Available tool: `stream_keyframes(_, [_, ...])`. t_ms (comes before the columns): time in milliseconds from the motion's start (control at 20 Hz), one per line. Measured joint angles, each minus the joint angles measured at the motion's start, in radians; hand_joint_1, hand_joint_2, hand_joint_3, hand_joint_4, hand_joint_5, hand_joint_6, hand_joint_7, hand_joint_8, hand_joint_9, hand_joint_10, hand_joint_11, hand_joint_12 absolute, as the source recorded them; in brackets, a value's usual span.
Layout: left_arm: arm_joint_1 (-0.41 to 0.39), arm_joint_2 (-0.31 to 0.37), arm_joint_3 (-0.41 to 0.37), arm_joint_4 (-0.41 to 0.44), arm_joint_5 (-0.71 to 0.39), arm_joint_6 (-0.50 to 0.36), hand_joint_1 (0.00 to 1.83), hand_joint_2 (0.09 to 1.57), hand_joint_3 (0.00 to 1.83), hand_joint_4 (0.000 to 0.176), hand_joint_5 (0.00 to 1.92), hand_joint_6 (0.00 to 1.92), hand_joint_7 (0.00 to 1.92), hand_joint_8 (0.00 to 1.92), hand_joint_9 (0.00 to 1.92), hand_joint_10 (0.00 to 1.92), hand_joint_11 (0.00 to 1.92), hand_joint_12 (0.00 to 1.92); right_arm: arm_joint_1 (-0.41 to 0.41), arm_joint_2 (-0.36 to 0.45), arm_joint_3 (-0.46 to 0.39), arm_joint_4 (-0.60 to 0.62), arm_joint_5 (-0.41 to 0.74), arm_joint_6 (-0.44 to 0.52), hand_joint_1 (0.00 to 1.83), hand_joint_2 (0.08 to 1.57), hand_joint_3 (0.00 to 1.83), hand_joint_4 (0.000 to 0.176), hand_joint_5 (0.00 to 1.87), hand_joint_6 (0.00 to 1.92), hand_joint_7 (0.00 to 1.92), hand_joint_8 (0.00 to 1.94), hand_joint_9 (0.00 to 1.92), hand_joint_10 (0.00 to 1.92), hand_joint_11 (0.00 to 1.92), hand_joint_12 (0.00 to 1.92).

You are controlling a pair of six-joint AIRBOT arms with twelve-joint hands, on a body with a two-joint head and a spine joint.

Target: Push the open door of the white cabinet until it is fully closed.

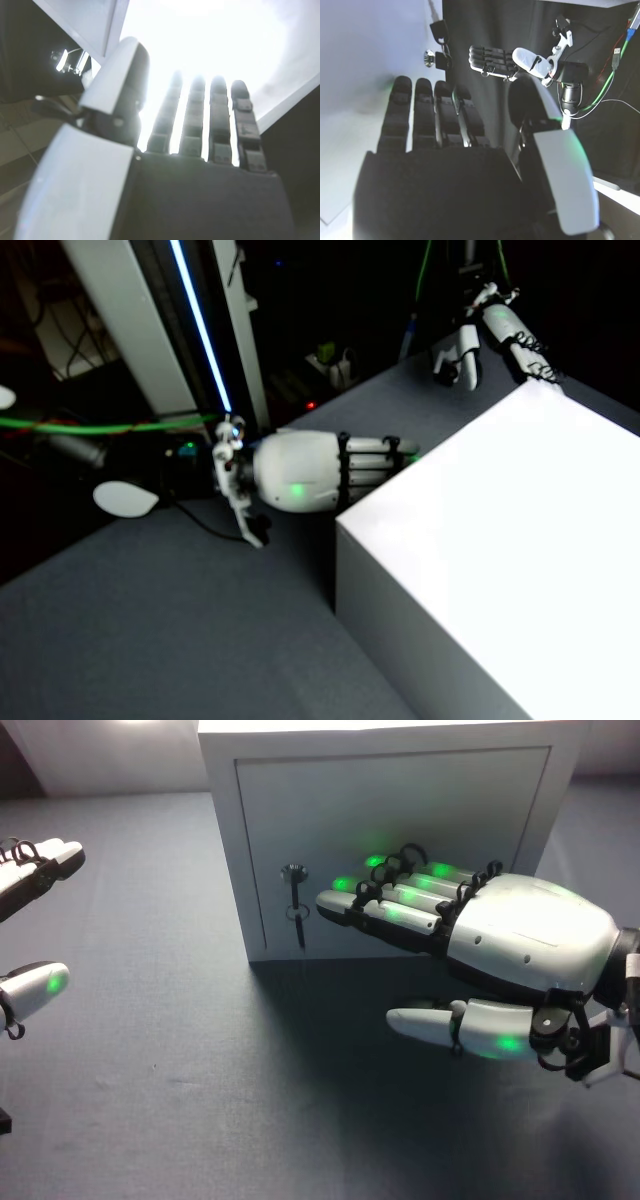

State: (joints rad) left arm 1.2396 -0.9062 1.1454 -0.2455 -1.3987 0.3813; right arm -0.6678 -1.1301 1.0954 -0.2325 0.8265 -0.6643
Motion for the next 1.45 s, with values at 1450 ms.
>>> stream_keyframes(1450, [0.035,0.014,-0.029,-0.082,-0.177,0.021,0.16,1.39,0.0,0.0,0.0,0.0,0.0,0.0,0.0,0.0,0.0,0.0,-0.584,0.443,-0.283,0.585,0.736,-0.151,0.31,1.23,0.0,0.068,0.0,0.0,0.0,0.0,0.0,0.0,0.0,0.0])
